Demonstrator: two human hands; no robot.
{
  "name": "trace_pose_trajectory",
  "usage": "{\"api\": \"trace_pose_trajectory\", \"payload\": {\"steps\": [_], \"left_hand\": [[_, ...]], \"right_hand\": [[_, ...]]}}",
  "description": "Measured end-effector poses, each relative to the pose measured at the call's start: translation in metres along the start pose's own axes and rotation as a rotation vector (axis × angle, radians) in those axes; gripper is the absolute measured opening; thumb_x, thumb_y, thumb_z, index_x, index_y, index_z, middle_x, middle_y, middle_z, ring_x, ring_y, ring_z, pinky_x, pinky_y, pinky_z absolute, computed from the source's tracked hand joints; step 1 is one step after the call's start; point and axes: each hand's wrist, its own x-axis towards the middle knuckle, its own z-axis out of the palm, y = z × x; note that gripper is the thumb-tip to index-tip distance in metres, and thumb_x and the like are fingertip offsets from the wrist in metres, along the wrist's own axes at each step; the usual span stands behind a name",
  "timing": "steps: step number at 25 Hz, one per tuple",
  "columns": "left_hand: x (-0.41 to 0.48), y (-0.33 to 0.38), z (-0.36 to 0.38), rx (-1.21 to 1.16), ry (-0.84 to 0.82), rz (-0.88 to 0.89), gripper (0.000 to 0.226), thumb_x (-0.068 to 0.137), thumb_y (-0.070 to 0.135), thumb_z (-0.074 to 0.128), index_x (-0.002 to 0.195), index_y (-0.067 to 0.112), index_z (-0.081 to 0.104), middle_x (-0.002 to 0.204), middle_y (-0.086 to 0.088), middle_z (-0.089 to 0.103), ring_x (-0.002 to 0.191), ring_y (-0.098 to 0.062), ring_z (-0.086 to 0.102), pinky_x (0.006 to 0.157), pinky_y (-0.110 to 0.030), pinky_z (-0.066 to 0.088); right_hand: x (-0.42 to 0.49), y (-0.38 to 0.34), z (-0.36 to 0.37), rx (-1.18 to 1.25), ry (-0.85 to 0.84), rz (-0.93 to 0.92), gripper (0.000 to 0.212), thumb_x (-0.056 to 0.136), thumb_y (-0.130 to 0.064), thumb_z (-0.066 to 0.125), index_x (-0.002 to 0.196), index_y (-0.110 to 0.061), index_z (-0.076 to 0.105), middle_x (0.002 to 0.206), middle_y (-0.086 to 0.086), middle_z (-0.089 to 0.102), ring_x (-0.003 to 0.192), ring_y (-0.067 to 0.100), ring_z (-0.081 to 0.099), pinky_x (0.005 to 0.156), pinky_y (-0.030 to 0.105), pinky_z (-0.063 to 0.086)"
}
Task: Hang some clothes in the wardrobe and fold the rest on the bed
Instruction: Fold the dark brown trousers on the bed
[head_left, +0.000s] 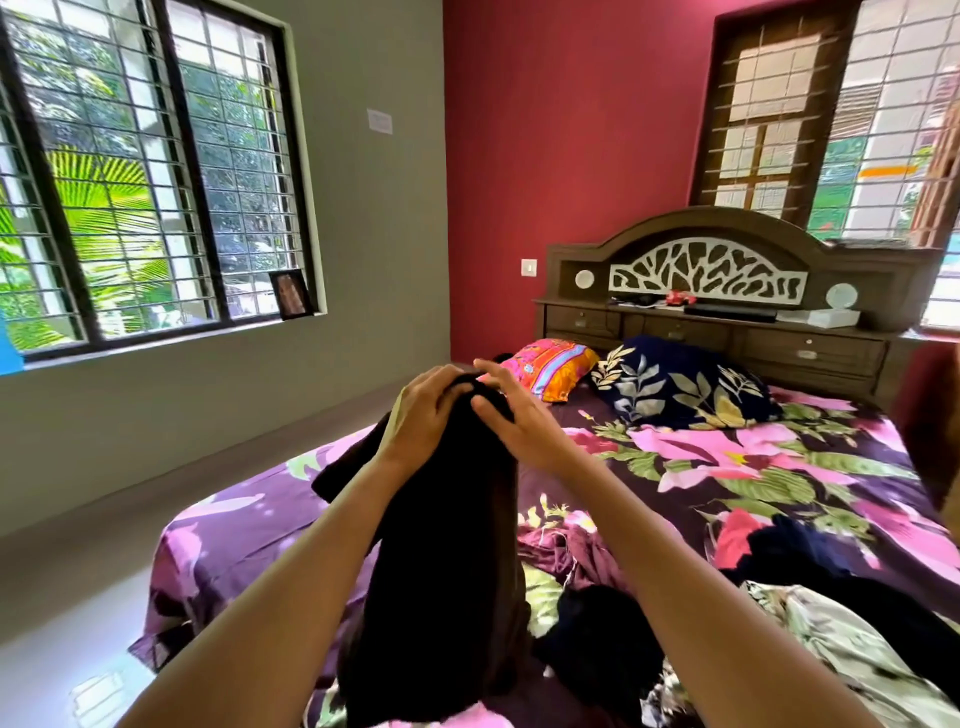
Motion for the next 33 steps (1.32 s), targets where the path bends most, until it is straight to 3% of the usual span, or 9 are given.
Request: {"api": "trace_pose_trajectory", "payload": {"steps": [2, 5, 7, 11, 17, 21, 26, 30, 33], "left_hand": [[-0.002, -0.004, -0.001, 0.012, -0.011, 0.027, 0.021, 0.092, 0.021, 0.047, 0.096, 0.011, 0.065, 0.09, 0.004, 0.063, 0.08, -0.001, 0.052, 0.076, -0.005, 0.036], [-0.001, -0.009, -0.005, 0.017, -0.026, -0.006, 0.025, 0.092, 0.03, 0.047, 0.097, 0.013, 0.065, 0.092, 0.0, 0.064, 0.083, -0.006, 0.055, 0.077, -0.013, 0.041], [-0.004, -0.011, -0.004, 0.021, -0.015, -0.064, 0.028, 0.09, 0.036, 0.05, 0.097, 0.015, 0.066, 0.092, 0.002, 0.066, 0.084, -0.01, 0.058, 0.076, -0.017, 0.043], [-0.014, -0.012, 0.003, -0.053, -0.015, -0.223, 0.022, 0.084, 0.029, 0.068, 0.099, 0.014, 0.066, 0.085, 0.009, 0.063, 0.077, -0.004, 0.056, 0.07, -0.003, 0.038], [-0.034, -0.021, 0.009, -0.241, -0.129, -0.38, 0.01, 0.084, 0.023, 0.069, 0.083, 0.025, 0.06, 0.075, 0.011, 0.059, 0.068, 0.0, 0.054, 0.063, -0.011, 0.041], [-0.008, -0.023, 0.005, -0.264, 0.176, -0.459, 0.008, 0.087, 0.014, 0.065, 0.087, 0.011, 0.058, 0.073, 0.006, 0.058, 0.068, -0.008, 0.053, 0.062, -0.018, 0.042], [0.024, -0.006, -0.01, -0.167, 0.345, -0.504, 0.016, 0.086, 0.019, 0.066, 0.088, 0.003, 0.062, 0.079, 0.0, 0.059, 0.07, -0.011, 0.051, 0.062, -0.02, 0.037], [0.023, 0.002, -0.018, -0.057, 0.479, -0.735, 0.022, 0.082, 0.025, 0.069, 0.09, 0.004, 0.067, 0.085, -0.004, 0.061, 0.08, -0.017, 0.053, 0.068, -0.025, 0.037], [0.017, -0.004, -0.04, -0.062, 0.585, -0.897, 0.024, 0.079, 0.024, 0.071, 0.092, 0.004, 0.066, 0.091, -0.007, 0.063, 0.083, -0.02, 0.055, 0.071, -0.026, 0.041]], "right_hand": [[0.0, 0.006, 0.01, -0.002, -0.012, -0.002, 0.036, 0.098, -0.018, 0.049, 0.13, -0.002, 0.046, 0.124, 0.011, 0.057, 0.114, 0.018, 0.051, 0.09, 0.012, 0.032], [0.002, 0.01, 0.019, -0.085, 0.164, 0.019, 0.025, 0.099, -0.023, 0.047, 0.106, -0.002, 0.056, 0.098, 0.016, 0.065, 0.092, 0.034, 0.061, 0.077, 0.038, 0.046], [0.004, 0.011, 0.021, -0.249, 0.257, 0.052, 0.026, 0.099, -0.026, 0.044, 0.104, -0.004, 0.057, 0.098, 0.013, 0.066, 0.088, 0.034, 0.061, 0.072, 0.043, 0.048], [0.006, 0.006, 0.018, -0.264, 0.398, 0.116, 0.026, 0.1, -0.025, 0.042, 0.109, -0.007, 0.06, 0.106, 0.008, 0.066, 0.092, 0.03, 0.062, 0.07, 0.037, 0.047], [0.007, 0.014, -0.011, -0.241, 0.574, 0.18, 0.028, 0.102, -0.022, 0.04, 0.105, -0.004, 0.061, 0.098, 0.01, 0.067, 0.087, 0.027, 0.061, 0.062, 0.026, 0.034], [0.002, 0.017, -0.014, -0.256, 0.565, 0.196, 0.03, 0.101, -0.027, 0.042, 0.102, -0.004, 0.061, 0.094, 0.01, 0.067, 0.082, 0.027, 0.061, 0.051, 0.023, 0.029], [0.001, 0.029, -0.004, -0.251, 0.388, 0.253, 0.033, 0.098, -0.038, 0.045, 0.104, -0.007, 0.057, 0.104, 0.01, 0.06, 0.093, 0.028, 0.057, 0.069, 0.032, 0.037], [0.002, 0.01, 0.023, 0.025, 0.294, -0.037, 0.045, 0.089, -0.046, 0.054, 0.114, -0.009, 0.058, 0.108, 0.008, 0.056, 0.096, 0.02, 0.057, 0.081, 0.031, 0.046], [0.001, -0.012, 0.056, 0.211, 0.089, -0.087, 0.06, 0.079, -0.054, 0.062, 0.123, -0.013, 0.054, 0.113, 0.004, 0.058, 0.1, 0.012, 0.057, 0.086, 0.025, 0.048]]}}
